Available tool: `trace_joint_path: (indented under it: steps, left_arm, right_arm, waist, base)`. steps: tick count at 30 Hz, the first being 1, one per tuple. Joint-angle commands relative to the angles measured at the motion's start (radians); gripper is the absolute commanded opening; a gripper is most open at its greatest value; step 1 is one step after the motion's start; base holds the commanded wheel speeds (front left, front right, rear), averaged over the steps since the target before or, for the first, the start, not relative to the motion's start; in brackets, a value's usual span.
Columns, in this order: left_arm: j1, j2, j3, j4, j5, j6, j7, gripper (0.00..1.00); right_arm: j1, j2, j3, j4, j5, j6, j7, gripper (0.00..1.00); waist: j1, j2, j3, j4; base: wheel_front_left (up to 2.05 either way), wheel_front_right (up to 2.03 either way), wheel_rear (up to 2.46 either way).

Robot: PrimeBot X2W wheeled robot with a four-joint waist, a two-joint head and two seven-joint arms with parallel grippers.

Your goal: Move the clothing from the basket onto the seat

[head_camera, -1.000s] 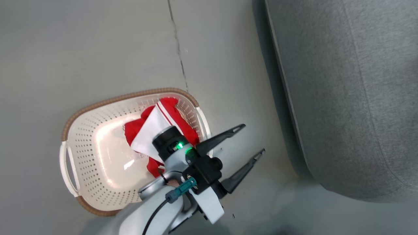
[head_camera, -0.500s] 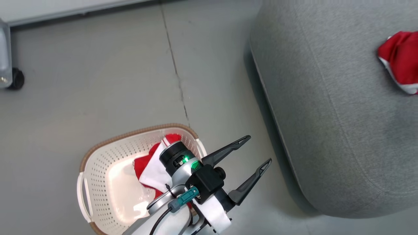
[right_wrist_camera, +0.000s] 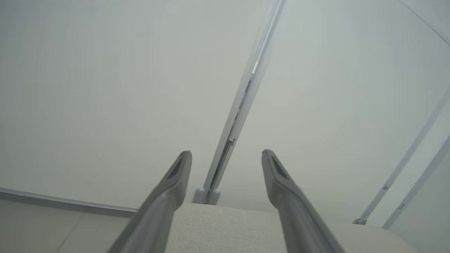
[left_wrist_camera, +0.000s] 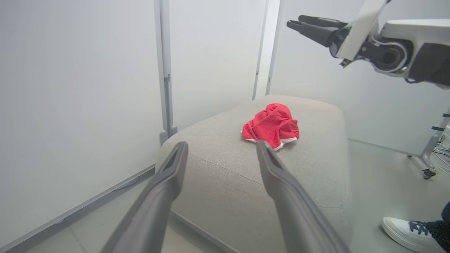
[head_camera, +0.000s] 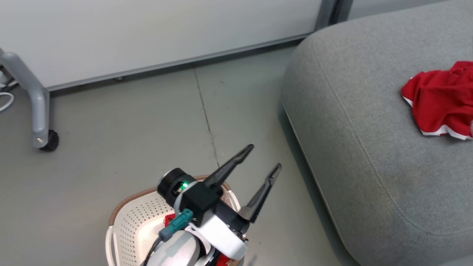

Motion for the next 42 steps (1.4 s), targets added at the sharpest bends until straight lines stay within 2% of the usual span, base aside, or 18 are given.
trace_joint_path:
  steps: [1, 7, 12, 15, 22, 28, 31, 35, 42]
  left_arm:
    - [0.018, -0.003, 0.020, -0.008, -0.005, -0.001, -0.001, 1.00]
    - [0.066, -0.010, 0.102, -0.031, 0.014, -0.001, -0.001, 1.00]
    - [0.109, -0.014, 0.172, -0.017, 0.033, -0.001, -0.001, 1.00]
    - [0.141, -0.015, 0.217, -0.009, 0.044, -0.001, -0.001, 1.00]
    - [0.223, -0.017, 0.326, -0.022, 0.041, 0.009, -0.001, 1.00]
    - [0.267, -0.017, 0.360, -0.005, 0.047, 0.034, -0.001, 1.00]
    - [0.280, -0.016, 0.369, 0.011, 0.046, 0.063, -0.001, 1.00]
    - [0.295, -0.016, 0.391, 0.016, -0.013, 0.106, -0.001, 1.00]
    - [0.308, -0.016, 0.397, 0.024, -0.011, 0.115, -0.001, 1.00]
  right_arm:
    - [0.046, 0.018, -0.021, -0.042, -0.020, 0.000, -0.004, 1.00]
    - [0.228, 0.118, -0.084, -0.277, -0.071, 0.000, -0.004, 1.00]
    - [0.347, 0.195, -0.100, -0.362, -0.056, 0.000, -0.005, 1.00]
    - [0.420, 0.231, -0.075, -0.389, -0.062, 0.000, -0.005, 1.00]
    - [0.539, 0.307, -0.048, -0.393, -0.082, 0.000, -0.004, 1.00]
    - [0.603, 0.360, -0.072, -0.371, -0.128, 0.000, -0.004, 1.00]
    - [0.632, 0.387, -0.072, -0.360, -0.146, 0.000, -0.004, 1.00]
    - [0.663, 0.421, -0.086, -0.349, -0.169, 0.000, -0.005, 1.00]
    - [0.675, 0.447, -0.092, -0.332, -0.181, 0.000, -0.004, 1.00]
  waist:
    - [0.0000, -0.0001, -0.028, 0.020]
    - [0.0000, -0.0001, -0.075, 0.076]
    - [0.0000, -0.0001, -0.110, 0.135]
    - [0.0000, -0.0001, -0.129, 0.172]
    - [0.0000, -0.0001, -0.153, 0.239]
    - [0.0000, -0.0001, -0.165, 0.287]
    - [0.0000, -0.0001, -0.170, 0.303]
    - [0.0000, -0.0001, -0.175, 0.313]
    - [0.0000, -0.0001, -0.175, 0.310]
  base:
    - [0.00, 0.00, 0.00]
    - [0.00, 0.00, 0.00]
    - [0.00, 0.00, 0.00]
    - [0.00, 0.00, 0.00]
    - [0.00, 0.00, 0.00]
    - [0.00, 0.00, 0.00]
    - [0.00, 0.00, 0.00]
    - [0.00, 0.00, 0.00]
    - [0.00, 0.00, 0.00]
